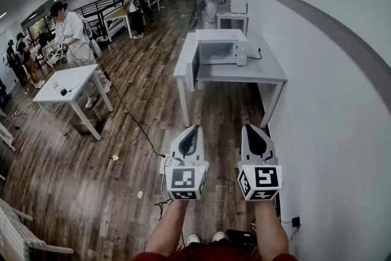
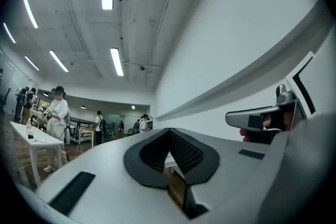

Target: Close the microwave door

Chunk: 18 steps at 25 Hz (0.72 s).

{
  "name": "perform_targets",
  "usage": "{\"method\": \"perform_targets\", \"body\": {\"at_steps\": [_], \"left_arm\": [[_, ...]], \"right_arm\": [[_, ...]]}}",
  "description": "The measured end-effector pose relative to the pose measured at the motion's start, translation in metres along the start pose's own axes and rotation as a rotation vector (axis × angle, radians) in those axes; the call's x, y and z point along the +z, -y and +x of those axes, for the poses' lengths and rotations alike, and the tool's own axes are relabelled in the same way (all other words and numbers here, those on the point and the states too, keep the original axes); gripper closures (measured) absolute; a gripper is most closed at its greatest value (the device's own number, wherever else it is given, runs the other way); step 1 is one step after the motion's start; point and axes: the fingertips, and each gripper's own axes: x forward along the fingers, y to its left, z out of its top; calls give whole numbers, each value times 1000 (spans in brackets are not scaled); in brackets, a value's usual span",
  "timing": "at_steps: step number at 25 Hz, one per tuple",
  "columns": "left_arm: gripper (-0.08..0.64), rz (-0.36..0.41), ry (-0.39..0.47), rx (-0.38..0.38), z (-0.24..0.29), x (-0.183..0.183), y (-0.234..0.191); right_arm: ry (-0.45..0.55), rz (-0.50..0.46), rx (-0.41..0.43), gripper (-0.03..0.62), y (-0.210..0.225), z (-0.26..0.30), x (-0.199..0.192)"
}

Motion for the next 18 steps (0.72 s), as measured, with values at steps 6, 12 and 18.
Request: {"method": "perform_targets", "body": {"at_steps": [6,12,18], "left_arm": [[534,12,3,-5,3,3,13],[534,32,4,-2,4,10,26],[534,46,16,21,1,13,37]], "right_arm": [[5,2,-8,565,11,-6,1],[23,36,-9,565,22,-10,4],[59,56,7,565,34,-17,9]]}}
